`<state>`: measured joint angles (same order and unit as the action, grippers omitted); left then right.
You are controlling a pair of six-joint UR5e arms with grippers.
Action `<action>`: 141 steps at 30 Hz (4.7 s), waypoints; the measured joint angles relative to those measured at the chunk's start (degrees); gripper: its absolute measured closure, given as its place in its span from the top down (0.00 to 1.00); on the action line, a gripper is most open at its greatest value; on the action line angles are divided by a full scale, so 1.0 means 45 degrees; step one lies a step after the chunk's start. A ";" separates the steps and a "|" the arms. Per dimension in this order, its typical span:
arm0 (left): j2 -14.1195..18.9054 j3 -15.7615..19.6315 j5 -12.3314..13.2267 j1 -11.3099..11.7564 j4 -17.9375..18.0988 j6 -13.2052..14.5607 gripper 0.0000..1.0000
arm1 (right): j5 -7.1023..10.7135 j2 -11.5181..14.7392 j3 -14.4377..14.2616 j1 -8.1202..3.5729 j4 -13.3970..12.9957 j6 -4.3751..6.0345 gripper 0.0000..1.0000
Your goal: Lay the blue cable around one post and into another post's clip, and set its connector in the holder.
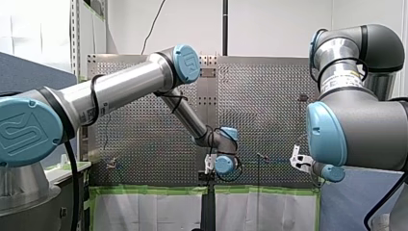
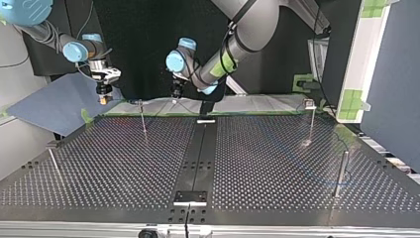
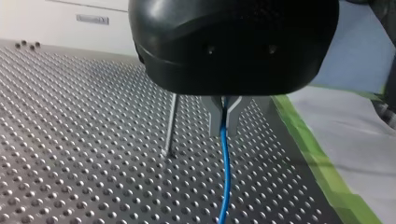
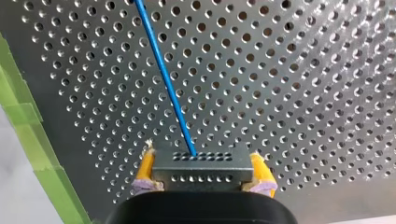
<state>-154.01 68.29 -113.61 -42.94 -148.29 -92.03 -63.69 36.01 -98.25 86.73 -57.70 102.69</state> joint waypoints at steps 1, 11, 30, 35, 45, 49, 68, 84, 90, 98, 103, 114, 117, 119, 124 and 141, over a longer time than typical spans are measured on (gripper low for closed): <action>0.0001 0.0015 -0.0002 0.0010 -0.0059 0.0052 0.04 | -0.0001 0.0000 0.0002 -0.0003 0.0001 -0.0040 0.00; -0.0011 0.0097 -0.0420 -0.0498 -0.0428 0.0599 0.04 | -0.0318 0.0003 0.0009 -0.0168 0.0363 -0.0583 0.00; 0.0176 0.0065 -0.0816 -0.1708 -0.0442 0.1064 0.04 | 0.0152 0.0012 -0.0010 -0.0245 0.0486 -0.0766 0.00; 0.0538 0.0056 -0.1070 -0.1729 -0.0446 0.1021 0.04 | 0.0704 0.0133 -0.0139 -0.0392 0.0698 -0.1069 0.00; 0.0736 0.0025 -0.1168 -0.1692 -0.0447 0.0902 0.04 | 0.1210 0.0823 -0.0592 -0.0660 0.0661 -0.1115 0.00; 0.0738 0.0023 -0.1169 -0.1706 -0.0448 0.0871 0.04 | 0.1240 0.1222 -0.0819 -0.0796 0.0564 -0.0989 0.00; 0.0727 0.0035 -0.0886 -0.1661 -0.0564 0.0833 0.04 | 0.1358 0.1762 -0.1386 -0.1182 -0.0292 -0.0142 0.00; -0.0024 -0.0975 0.0140 -0.0911 -0.1501 0.0308 0.04 | 0.1869 0.1781 -0.1100 -0.1121 -0.0547 0.0235 0.00; -0.0070 -0.1233 0.0195 -0.0822 -0.1820 0.0242 0.04 | 0.1813 0.1779 -0.1073 -0.1147 -0.0722 0.0439 0.00; -0.0075 -0.1282 0.0232 -0.0771 -0.1823 0.0202 0.04 | 0.1807 0.1779 -0.1042 -0.1155 -0.0774 0.0487 0.00; -0.0078 -0.1339 0.0466 -0.0626 -0.1806 0.0161 0.04 | 0.1806 0.1783 -0.0992 -0.1095 -0.0805 0.0540 0.00; -0.0088 -0.1451 0.0929 -0.0319 -0.1851 0.0012 0.04 | 0.1845 0.1776 -0.0952 -0.0936 -0.0829 0.0611 0.00; -0.0091 -0.1470 0.0998 -0.0247 -0.1853 -0.0046 0.06 | 0.1839 0.1775 -0.0943 -0.0904 -0.0832 0.0631 0.00; -0.0094 -0.1475 0.1022 -0.0202 -0.1853 -0.0063 0.06 | 0.1823 0.1774 -0.0937 -0.0885 -0.0833 0.0639 0.00; -0.0096 -0.1511 0.1078 -0.0127 -0.1855 -0.0073 0.06 | 0.1773 0.1775 -0.0934 -0.0855 -0.0910 0.0784 0.00; -0.0099 -0.1924 0.1374 -0.0005 -0.1985 -0.0115 0.06 | 0.1431 0.1775 -0.0851 -0.0712 -0.1538 0.1743 0.00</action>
<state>-154.45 59.63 -107.42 -42.96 -157.23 -92.55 -57.25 44.00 -102.08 83.52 -64.62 110.53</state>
